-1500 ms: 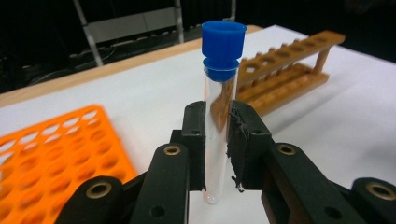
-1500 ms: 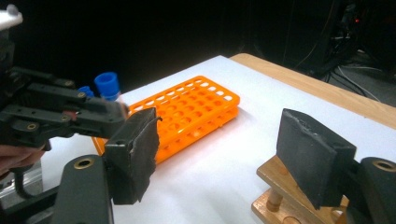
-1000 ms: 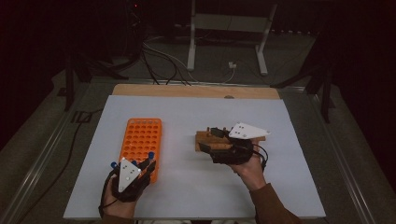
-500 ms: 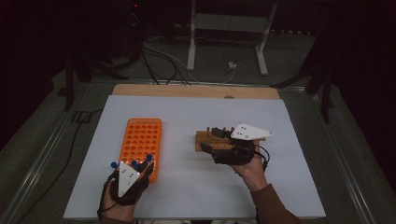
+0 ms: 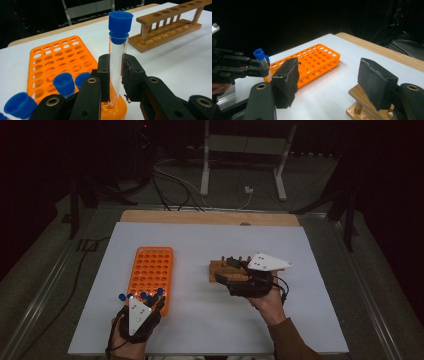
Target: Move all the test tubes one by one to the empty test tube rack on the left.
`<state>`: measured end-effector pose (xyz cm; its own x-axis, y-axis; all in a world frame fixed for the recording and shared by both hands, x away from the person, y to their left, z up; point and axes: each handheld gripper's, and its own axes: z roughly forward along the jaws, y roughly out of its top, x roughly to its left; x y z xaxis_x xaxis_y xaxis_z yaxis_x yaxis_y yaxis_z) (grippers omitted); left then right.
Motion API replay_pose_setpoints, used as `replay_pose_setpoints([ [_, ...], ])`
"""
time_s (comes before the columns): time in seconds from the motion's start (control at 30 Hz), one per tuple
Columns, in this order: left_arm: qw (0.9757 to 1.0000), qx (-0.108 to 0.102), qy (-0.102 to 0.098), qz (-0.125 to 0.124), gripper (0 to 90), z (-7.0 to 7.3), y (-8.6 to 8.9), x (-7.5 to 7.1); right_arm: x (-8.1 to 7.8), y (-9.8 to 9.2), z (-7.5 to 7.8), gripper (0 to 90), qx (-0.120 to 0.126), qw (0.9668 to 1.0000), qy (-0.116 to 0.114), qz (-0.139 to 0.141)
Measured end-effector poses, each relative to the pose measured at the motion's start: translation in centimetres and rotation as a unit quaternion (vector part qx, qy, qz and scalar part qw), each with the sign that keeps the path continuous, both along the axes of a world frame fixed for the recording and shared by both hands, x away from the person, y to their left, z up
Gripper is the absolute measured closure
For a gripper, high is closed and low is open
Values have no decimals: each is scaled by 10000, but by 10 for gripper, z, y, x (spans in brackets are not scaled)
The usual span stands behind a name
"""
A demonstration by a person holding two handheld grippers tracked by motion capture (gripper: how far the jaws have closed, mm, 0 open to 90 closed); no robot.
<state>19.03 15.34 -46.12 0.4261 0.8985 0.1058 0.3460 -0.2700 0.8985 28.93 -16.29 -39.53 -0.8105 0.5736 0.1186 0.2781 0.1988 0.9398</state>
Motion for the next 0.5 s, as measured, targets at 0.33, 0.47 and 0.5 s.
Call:
replay_pose_setpoints([
  [0.33, 9982, 53, 544, 251, 772, -13, -1, 6, -1, -1, 0, 335, 28, 10000, -33, 14],
  [0.47, 9971, 61, 679, 337, 772, -15, -2, 8, -1, -1, -1, 337, 47, 10000, -33, 18],
  [0.5, 9969, 70, 695, 356, 773, -16, -3, 8, -1, -1, -1, 337, 50, 10000, -35, 26],
])
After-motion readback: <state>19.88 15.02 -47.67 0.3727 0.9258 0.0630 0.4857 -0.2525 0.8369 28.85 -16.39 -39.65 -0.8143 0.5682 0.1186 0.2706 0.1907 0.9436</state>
